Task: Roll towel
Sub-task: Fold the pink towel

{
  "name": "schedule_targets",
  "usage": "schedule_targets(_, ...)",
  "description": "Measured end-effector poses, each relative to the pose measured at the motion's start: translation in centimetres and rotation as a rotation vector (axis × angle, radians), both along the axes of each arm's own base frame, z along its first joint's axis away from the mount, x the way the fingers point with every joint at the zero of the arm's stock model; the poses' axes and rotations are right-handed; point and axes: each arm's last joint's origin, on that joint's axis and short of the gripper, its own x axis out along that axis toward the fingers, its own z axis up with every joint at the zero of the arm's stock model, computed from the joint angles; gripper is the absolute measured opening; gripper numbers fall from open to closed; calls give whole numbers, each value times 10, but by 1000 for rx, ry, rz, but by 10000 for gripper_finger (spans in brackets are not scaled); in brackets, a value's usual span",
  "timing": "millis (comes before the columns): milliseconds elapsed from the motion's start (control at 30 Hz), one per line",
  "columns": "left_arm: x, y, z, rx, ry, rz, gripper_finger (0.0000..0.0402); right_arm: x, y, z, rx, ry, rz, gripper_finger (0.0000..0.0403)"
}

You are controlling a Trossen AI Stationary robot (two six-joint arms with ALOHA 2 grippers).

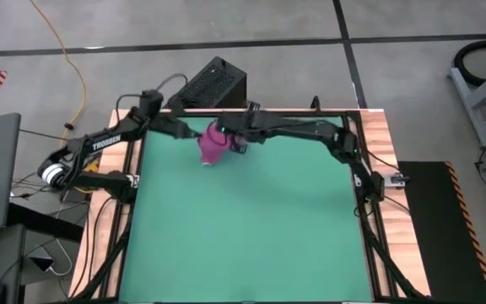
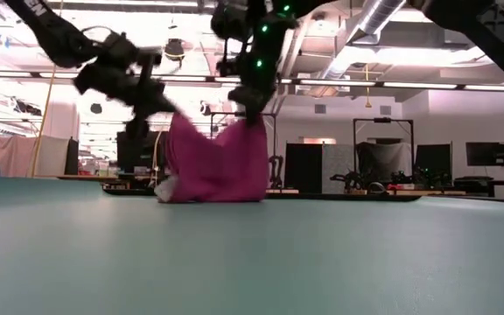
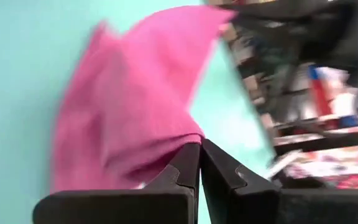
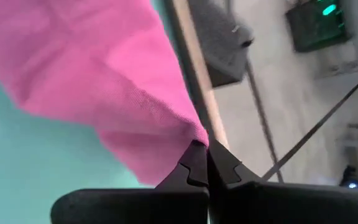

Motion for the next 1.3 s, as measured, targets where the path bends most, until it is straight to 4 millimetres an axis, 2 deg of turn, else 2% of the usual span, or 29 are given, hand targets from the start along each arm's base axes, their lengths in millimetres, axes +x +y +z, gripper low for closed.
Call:
schedule_targets(167,-5,-29,-42,-35,86,-47,0,16,48,-29,42,77,74,3)
schedule_targets(333,-5,-60,-63,-85,72,-118,0,14,99,-36,60,125,99,3)
schedule_targets(567,-3,-104,-67,-54,69,-222,0,-4,160,-38,73,151,34,3)
schedule_targets(900,2,-159,-63,-21,62,-332,0,-20,253,-51,111,66,67,2)
schedule_targets(1067,5,-183,-61,15,65,-390,0,-17,289,-83,177,91,127,2)
schedule_targets(1167,6,-196,-62,36,77,-417,0,-15,301,-104,200,117,145,3)
schedule_targets(1300,5,-211,-64,66,102,-436,0,-12,310,-121,210,126,160,5)
